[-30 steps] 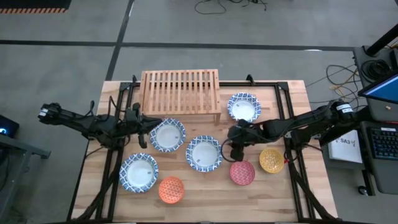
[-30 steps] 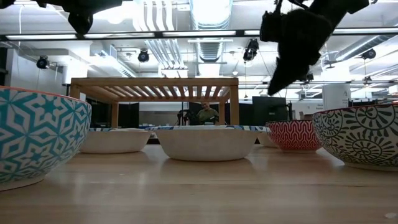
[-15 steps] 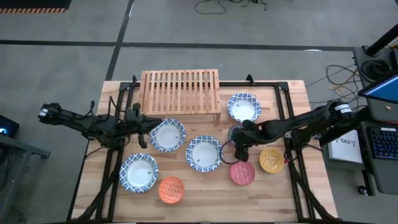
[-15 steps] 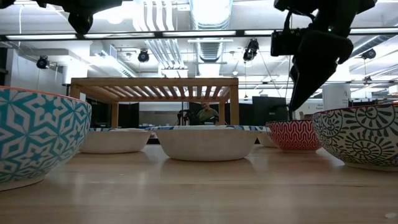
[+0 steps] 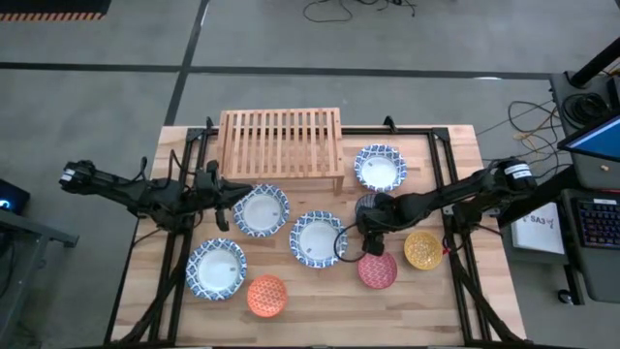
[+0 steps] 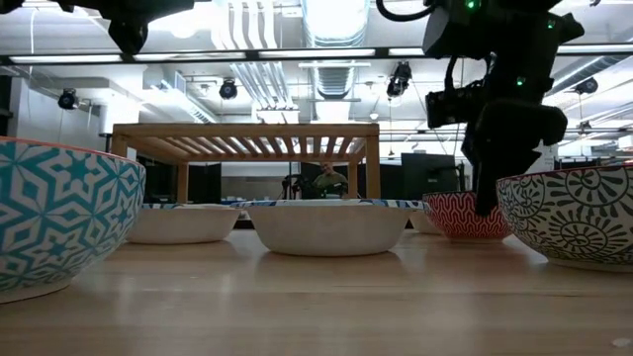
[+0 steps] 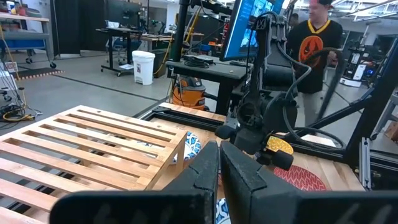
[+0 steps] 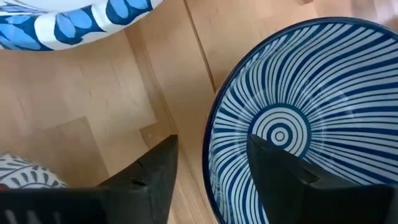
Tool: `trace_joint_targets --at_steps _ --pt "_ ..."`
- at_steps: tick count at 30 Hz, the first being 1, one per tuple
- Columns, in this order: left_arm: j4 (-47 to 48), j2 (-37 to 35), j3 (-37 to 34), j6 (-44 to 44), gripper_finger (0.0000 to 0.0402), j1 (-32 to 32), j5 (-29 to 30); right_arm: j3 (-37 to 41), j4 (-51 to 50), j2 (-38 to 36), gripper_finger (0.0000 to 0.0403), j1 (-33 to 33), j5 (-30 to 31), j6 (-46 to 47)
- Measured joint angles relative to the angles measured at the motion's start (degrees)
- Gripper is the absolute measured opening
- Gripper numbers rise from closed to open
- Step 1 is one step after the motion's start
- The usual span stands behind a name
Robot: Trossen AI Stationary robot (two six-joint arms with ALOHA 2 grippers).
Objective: Place and stack bowls onto a shelf
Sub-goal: Put the blue pattern bowl on the shelf
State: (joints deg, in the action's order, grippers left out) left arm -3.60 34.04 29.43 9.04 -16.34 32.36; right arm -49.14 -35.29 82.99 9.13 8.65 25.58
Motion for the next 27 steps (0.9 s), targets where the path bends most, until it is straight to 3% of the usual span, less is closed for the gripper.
trace_joint_targets --at_steps 12,20,27 --pt "0.0 0.0 0.0 0.0 0.0 0.0 0.0 -0.1 -0.2 2.9 0.0021 0.0 0.9 -0.2" --pt "0.0 0.0 0.0 0.0 0.0 0.0 0.0 -2.2 -2.9 0.4 0.0015 0.0 -0.9 0.6" --pt "0.0 0.0 0.0 0.0 0.0 0.0 0.0 -11.1 -13.6 -0.7 0.0014 0.7 -0.5 -0.3"
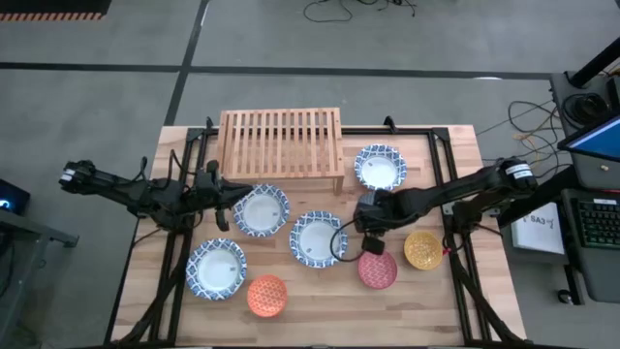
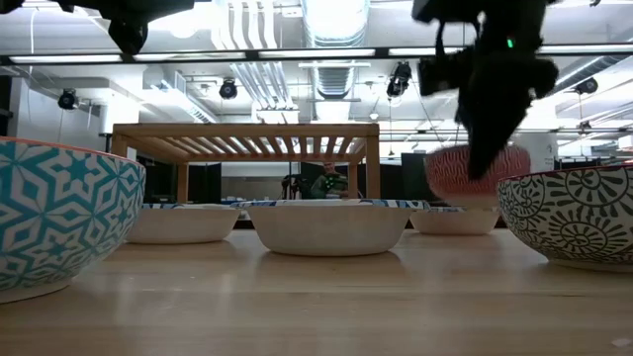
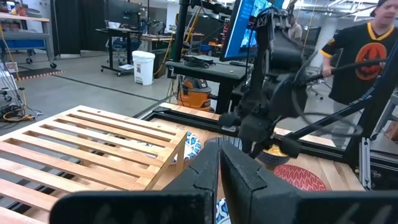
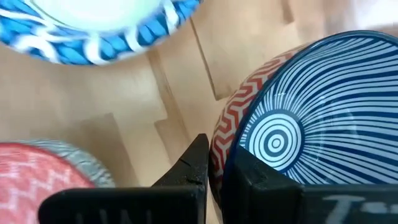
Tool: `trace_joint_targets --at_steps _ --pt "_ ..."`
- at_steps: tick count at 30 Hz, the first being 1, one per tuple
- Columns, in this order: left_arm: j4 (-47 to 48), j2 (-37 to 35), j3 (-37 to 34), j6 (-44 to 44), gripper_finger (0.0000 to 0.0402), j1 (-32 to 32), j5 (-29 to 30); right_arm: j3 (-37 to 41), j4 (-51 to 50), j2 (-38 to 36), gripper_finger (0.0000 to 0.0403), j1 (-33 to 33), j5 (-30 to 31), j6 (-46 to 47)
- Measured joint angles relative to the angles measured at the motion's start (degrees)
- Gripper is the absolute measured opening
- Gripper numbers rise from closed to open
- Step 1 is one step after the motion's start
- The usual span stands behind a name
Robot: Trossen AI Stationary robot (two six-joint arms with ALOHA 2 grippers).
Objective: Place and stack bowls onto a shelf
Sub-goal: Put the blue pattern bowl on the shelf
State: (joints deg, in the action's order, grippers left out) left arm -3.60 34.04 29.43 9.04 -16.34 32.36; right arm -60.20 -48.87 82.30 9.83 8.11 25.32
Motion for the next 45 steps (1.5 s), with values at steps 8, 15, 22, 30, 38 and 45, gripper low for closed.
trace_joint_targets --at_steps 8,15,22,30,38,45 --pt "0.0 0.0 0.0 0.0 0.0 0.0 0.0 -14.2 -9.8 0.0 0.0013 2.9 0.8 -2.3" --pt "0.0 0.0 0.0 0.0 0.0 0.0 0.0 -24.6 -14.2 0.0 0.0013 4.9 3.4 -5.2" --pt "0.0 0.0 0.0 0.0 0.0 0.0 0.0 -32.1 -15.9 0.0 0.0013 5.2 7.0 -11.3" --pt "0.0 0.0 0.0 0.0 0.0 0.0 0.0 -35.9 -13.1 0.6 0.0013 3.1 8.6 -19.5" --pt "-0.3 -0.1 0.0 -0.1 0.0 0.0 0.0 -42.9 -12.3 7.1 0.0013 -1.4 8.4 -30.6" --pt "-0.8 -1.0 0.0 -1.1 0.0 0.0 0.0 -54.8 -15.4 17.6 0.0013 -7.0 7.8 -42.7"
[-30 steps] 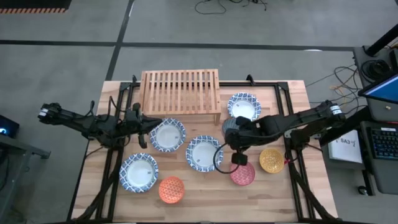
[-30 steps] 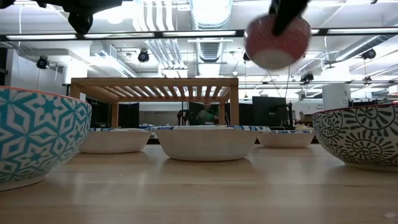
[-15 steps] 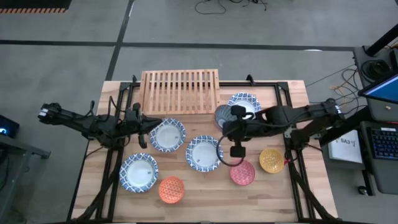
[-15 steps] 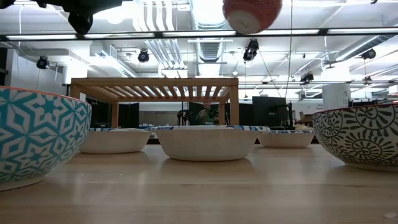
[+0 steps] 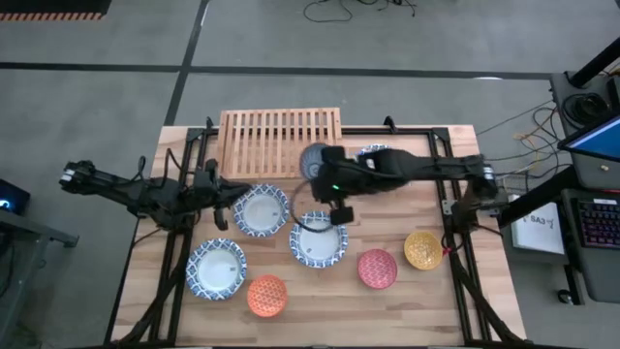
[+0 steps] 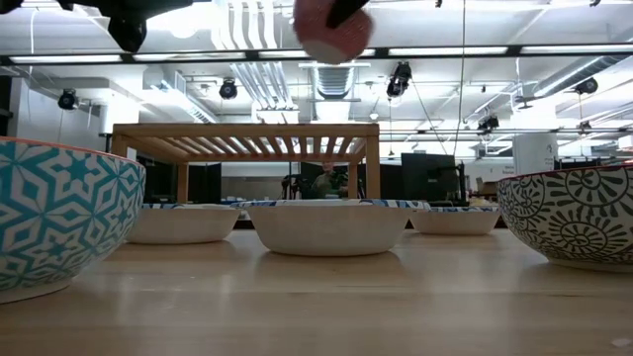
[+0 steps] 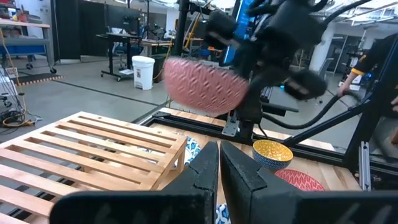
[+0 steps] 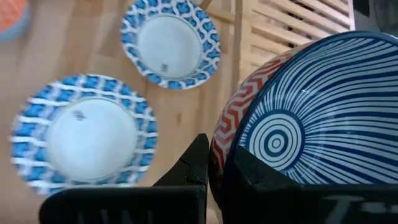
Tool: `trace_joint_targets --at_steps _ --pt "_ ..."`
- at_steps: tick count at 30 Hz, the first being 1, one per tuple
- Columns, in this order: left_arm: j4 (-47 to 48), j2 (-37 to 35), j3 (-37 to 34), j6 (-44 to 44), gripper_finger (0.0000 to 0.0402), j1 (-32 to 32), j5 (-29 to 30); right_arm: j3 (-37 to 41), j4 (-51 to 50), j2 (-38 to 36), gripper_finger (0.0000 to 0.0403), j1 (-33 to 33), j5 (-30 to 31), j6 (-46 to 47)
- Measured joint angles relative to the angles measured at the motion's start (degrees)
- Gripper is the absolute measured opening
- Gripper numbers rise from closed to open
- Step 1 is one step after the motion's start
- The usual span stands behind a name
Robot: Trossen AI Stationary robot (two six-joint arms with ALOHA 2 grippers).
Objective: Place and stack bowls onto a shelf
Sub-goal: Put the blue pattern bowl on the shelf
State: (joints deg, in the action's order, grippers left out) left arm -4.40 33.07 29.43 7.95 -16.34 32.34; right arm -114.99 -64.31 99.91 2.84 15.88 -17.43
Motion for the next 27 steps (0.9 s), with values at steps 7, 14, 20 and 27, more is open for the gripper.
trace_joint_targets --at_steps 7,14,20,27 --pt "0.2 -3.4 0.0 -0.4 0.0 -1.5 -1.9 -12.8 -3.2 11.9 0.0013 -6.4 -5.9 -8.8" --pt "0.6 -6.6 -0.4 -1.5 0.0 -4.3 -4.0 -19.4 -6.3 19.1 0.0013 -11.1 -5.9 -14.1" --pt "1.0 -7.2 -0.9 -1.7 0.0 -4.4 -4.0 -19.2 -7.4 19.9 0.0013 -13.5 -5.8 -13.0" --pt "1.0 -7.1 -0.9 -1.9 0.0 -4.4 -3.9 -19.3 -7.1 19.8 0.0013 -14.1 -5.9 -12.6"
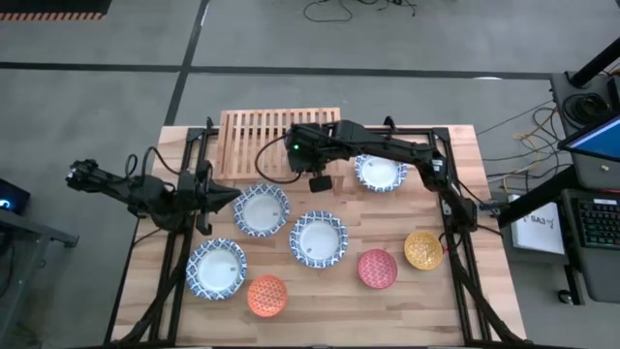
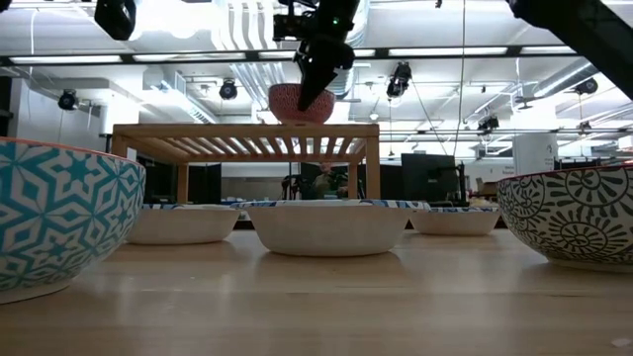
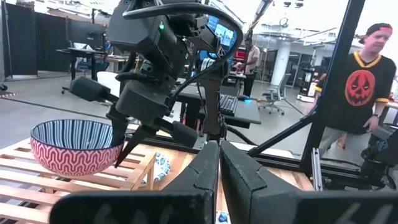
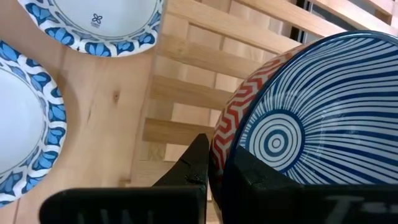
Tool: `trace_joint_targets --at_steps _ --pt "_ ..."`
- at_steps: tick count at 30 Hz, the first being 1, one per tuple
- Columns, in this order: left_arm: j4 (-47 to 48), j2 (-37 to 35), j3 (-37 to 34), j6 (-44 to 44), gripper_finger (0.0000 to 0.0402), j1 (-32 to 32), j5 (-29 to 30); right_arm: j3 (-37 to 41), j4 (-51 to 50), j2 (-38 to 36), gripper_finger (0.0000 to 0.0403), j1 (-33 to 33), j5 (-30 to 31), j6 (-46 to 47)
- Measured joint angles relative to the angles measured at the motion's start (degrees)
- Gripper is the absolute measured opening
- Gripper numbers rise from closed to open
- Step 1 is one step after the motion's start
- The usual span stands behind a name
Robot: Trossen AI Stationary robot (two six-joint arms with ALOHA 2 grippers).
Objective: Place and stack bowls onto a shelf
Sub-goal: Put the blue pattern bowl on the shelf
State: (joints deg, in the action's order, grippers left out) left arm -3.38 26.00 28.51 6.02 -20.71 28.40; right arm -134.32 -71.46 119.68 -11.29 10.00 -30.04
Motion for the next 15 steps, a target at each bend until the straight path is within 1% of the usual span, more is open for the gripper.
trace_joint_targets --at_steps 15 --pt "0.0 0.2 0.0 -0.1 0.0 0.0 0.1 0.0 -0.2 0.0 0.0013 0.0 0.0 1.6"
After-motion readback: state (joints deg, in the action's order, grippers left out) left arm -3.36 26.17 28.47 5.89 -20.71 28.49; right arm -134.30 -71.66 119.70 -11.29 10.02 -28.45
